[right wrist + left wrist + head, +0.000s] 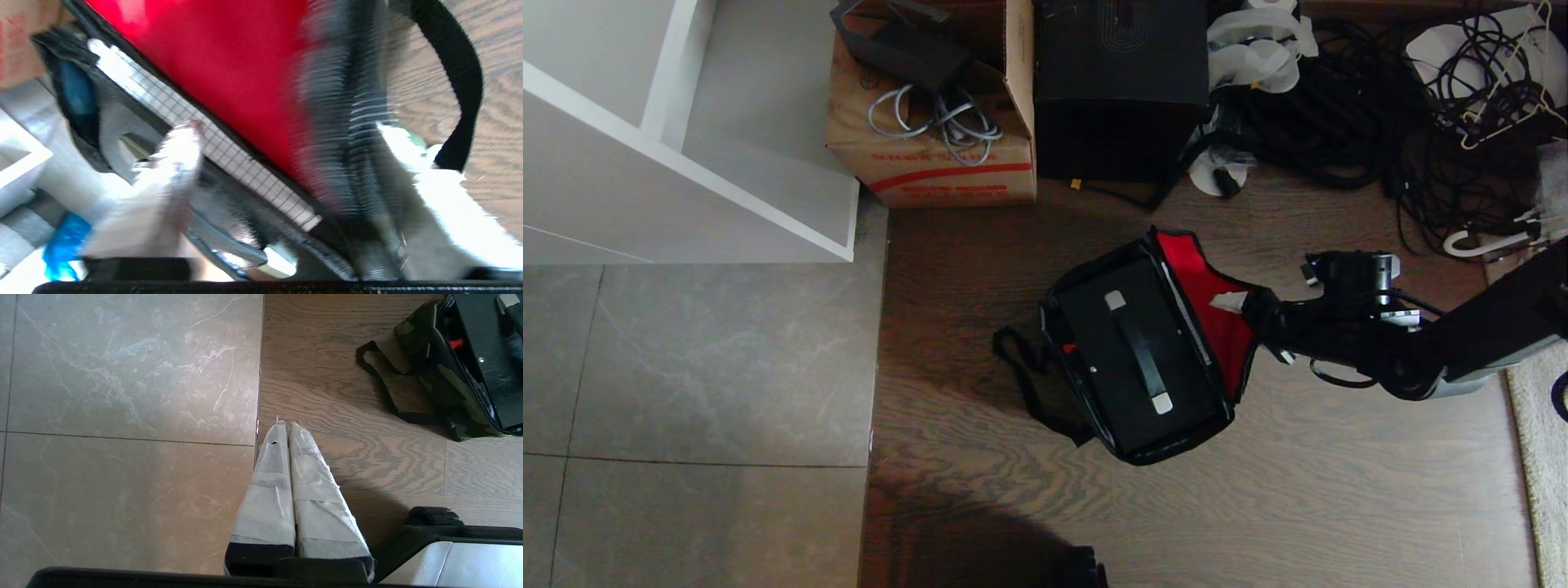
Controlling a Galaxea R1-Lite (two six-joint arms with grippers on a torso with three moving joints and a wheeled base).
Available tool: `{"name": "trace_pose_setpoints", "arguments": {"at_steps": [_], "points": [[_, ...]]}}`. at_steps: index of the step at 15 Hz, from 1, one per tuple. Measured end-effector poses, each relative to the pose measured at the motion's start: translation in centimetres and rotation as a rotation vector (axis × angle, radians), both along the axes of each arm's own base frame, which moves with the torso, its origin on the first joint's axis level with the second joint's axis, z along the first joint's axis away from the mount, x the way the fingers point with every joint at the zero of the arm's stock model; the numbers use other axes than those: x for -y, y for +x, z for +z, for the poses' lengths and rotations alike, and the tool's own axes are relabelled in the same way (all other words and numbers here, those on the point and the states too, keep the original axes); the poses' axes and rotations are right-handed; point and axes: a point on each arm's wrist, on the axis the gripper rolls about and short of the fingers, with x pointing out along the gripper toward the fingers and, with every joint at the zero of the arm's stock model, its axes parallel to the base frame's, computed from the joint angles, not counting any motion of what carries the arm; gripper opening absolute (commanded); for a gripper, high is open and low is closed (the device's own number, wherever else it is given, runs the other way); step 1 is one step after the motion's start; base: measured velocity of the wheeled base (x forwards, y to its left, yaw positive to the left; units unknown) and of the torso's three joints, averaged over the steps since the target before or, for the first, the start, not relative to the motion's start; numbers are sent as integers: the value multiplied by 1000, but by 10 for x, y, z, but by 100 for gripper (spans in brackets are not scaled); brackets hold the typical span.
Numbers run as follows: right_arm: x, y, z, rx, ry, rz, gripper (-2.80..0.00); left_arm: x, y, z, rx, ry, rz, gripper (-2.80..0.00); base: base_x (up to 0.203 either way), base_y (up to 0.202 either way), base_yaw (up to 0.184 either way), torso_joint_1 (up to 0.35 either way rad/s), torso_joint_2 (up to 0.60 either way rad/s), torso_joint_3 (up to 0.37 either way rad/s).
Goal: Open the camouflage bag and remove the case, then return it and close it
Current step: Close the top of the storage box
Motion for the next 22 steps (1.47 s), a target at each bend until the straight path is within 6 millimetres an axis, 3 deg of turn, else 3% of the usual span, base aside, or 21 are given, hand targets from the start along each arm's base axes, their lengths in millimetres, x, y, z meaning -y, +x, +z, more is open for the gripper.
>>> {"name": "trace_pose_setpoints", "arguments": {"at_steps": [5, 8, 12, 16, 20, 21, 22], "points": [[3, 1, -6, 19, -125, -31, -280, 0, 0, 0, 0, 0, 0, -280, 0, 0, 0, 0, 0, 0], [5, -7, 1, 38, -162, -19, -280, 0, 0, 0, 1, 0, 0, -280, 0, 0, 0, 0, 0, 0], [2, -38, 11, 71, -336, 81, -280, 0, 0, 0, 2, 0, 0, -280, 0, 0, 0, 0, 0, 0], [-28, -87, 11, 137, -538, 285, -280, 0, 0, 0, 1, 0, 0, -280, 0, 0, 0, 0, 0, 0], [-59, -119, 18, 237, -637, 446, -280, 0, 0, 0, 1, 0, 0, -280, 0, 0, 0, 0, 0, 0], [-62, -124, 17, 250, -661, 474, 0, 0, 0, 0, 1, 0, 0, -280, 0, 0, 0, 0, 0, 0], [-64, -130, 14, 247, -677, 499, 0, 0, 0, 0, 0, 0, 0, -280, 0, 0, 0, 0, 0, 0]]}}
